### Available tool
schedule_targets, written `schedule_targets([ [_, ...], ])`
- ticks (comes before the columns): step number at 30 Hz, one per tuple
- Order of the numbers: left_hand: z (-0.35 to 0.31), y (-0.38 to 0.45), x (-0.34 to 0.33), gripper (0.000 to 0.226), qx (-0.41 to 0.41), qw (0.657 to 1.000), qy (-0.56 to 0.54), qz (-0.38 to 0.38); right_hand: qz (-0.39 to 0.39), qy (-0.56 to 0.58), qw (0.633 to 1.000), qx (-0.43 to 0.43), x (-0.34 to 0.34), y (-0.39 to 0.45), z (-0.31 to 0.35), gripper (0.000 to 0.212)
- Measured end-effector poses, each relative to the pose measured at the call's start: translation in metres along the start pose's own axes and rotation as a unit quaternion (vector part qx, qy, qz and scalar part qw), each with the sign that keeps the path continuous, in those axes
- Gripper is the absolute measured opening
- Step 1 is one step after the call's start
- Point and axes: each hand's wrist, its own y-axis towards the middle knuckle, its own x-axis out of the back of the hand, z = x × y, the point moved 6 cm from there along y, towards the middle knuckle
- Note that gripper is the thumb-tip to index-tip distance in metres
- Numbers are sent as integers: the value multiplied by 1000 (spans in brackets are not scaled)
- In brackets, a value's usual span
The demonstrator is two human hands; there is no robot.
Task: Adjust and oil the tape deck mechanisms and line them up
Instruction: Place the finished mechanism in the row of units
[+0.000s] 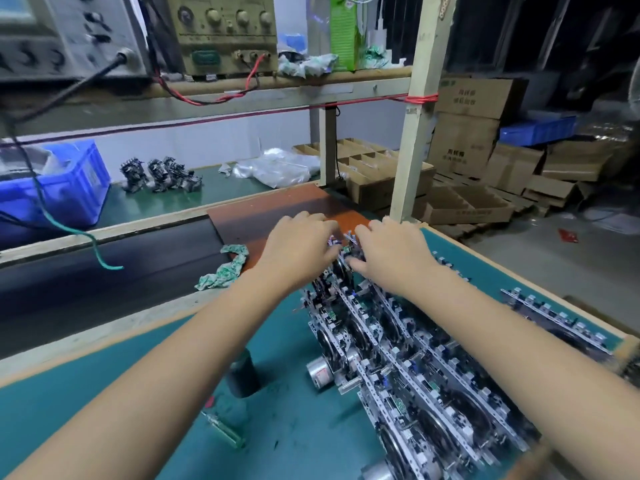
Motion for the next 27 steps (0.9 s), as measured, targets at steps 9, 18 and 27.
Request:
schedule_targets([
  [9,48,-227,49,32,143,968,-190,-84,-64,374,918,111,85,-125,149,23],
  [18,109,-396,24,21,285,958,-34,-12,102,429,859,259,46,-144,340,8],
  [27,208,-513,90,35,470,878,86,-7,71,458,788,404,93,-147,498,25],
])
